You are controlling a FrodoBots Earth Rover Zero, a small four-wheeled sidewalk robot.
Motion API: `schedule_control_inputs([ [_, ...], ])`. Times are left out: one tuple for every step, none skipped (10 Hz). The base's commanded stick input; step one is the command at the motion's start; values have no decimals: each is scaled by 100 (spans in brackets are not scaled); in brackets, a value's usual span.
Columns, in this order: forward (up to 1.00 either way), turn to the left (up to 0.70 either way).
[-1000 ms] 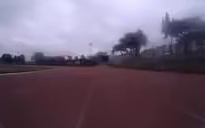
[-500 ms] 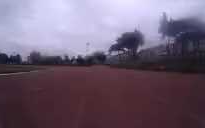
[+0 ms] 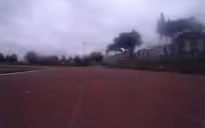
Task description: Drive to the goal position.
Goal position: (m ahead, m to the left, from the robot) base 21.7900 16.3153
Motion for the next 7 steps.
schedule_control_inputs([
  [70, -14],
  [70, -14],
  [70, -8],
  [70, 1],
  [70, 11],
  [70, 14],
  [70, 14],
])
